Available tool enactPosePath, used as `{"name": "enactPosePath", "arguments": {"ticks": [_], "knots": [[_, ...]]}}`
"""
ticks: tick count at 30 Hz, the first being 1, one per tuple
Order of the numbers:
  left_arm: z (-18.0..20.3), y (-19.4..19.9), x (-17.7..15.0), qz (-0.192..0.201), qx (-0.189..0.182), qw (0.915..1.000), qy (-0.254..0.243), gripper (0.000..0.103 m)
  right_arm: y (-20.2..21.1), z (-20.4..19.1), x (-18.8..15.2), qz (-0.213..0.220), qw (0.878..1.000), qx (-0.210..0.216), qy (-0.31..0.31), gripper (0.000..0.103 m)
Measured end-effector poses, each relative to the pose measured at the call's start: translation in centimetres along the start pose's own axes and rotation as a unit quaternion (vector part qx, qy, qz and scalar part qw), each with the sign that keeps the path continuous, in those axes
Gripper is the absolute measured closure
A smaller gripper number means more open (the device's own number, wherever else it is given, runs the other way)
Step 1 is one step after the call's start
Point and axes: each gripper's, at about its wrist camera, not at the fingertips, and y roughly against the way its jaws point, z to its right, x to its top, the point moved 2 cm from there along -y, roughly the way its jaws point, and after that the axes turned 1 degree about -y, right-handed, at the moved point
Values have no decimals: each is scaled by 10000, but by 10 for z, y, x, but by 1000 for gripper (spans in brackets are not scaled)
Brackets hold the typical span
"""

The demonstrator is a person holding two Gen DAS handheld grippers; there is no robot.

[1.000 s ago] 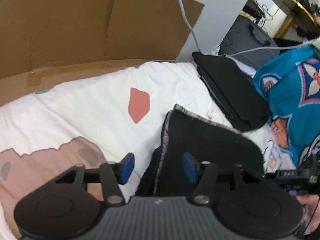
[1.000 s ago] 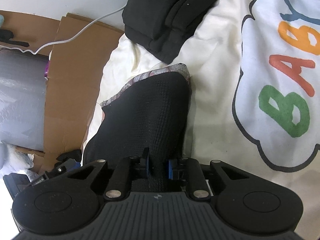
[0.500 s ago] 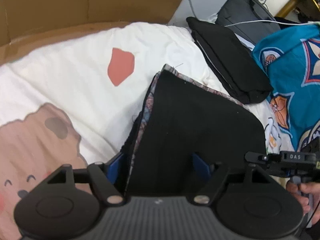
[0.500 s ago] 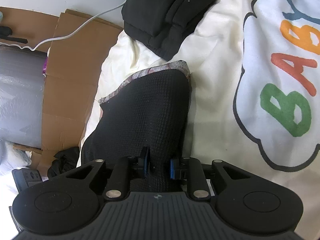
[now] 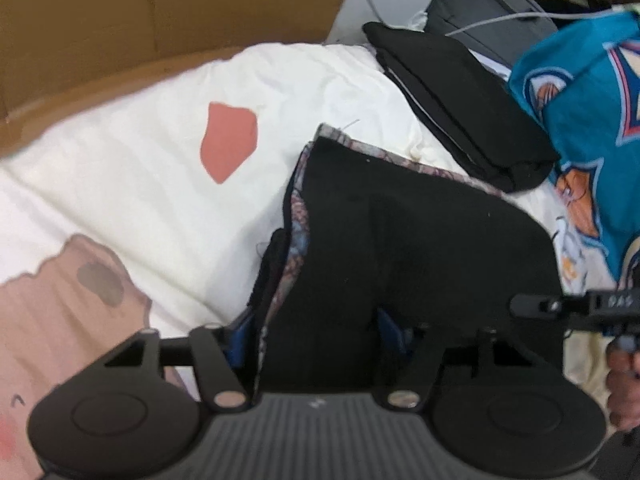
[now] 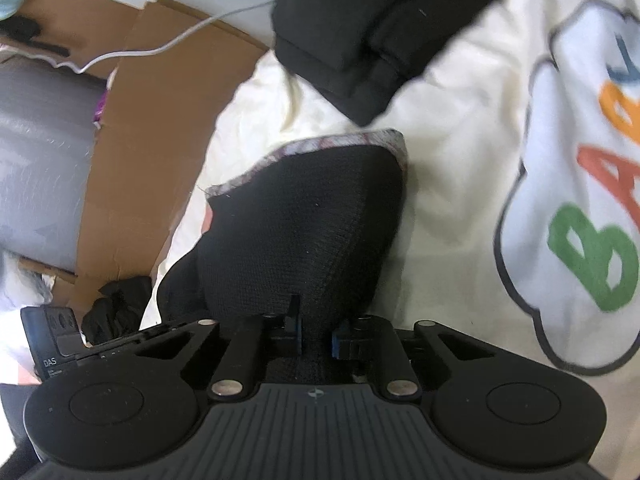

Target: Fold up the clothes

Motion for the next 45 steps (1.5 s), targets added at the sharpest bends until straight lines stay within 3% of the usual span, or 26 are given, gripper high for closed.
{"name": "enactPosePath", "arguments": {"ticks": [7,11,13,14,16,24,27,29,30,35,37,38,42,44,45], "knots": [[5,15,-2,119,-155,9998,86,60,3,-1,23,304,9993,176,81,92],[-1,9,0,-94,-211,9994,274,44,-1,3,29,236,9994,231,-44,89],[-5,3,1,-136,-123,9991,381,28,-4,7,29,110,9997,176,-103,88],[-7,0,2,-159,-8,9990,427,17,-4,7,29,78,9999,107,-82,81],[-9,-5,1,-221,-56,9984,509,16,-3,9,30,15,10000,-88,-3,66],[-12,-14,2,-341,-275,9974,563,16,-10,15,29,-310,9995,41,-32,65],[-11,-12,2,-275,-233,9983,459,26,-15,11,24,-395,9992,34,104,68],[-8,-8,1,-187,-258,9988,375,38,-13,9,23,-331,9993,22,175,85],[-6,-5,1,-146,-304,9989,337,47,-11,8,24,-289,9994,70,161,87],[4,5,3,-3,-404,9990,202,56,7,1,28,289,9990,232,261,92],[4,2,4,-84,-355,9991,221,53,9,-1,30,398,9984,295,256,92],[4,1,4,-129,-326,9991,231,46,10,-1,31,407,9984,312,241,91],[-6,-9,5,-310,-403,9974,505,28,-2,10,31,46,9999,154,-21,86],[-10,-13,4,-318,-458,9969,555,25,-4,14,31,-47,9999,88,-98,67],[-11,-15,5,-316,-476,9969,546,23,-5,14,31,-82,9999,54,-93,62]]}}
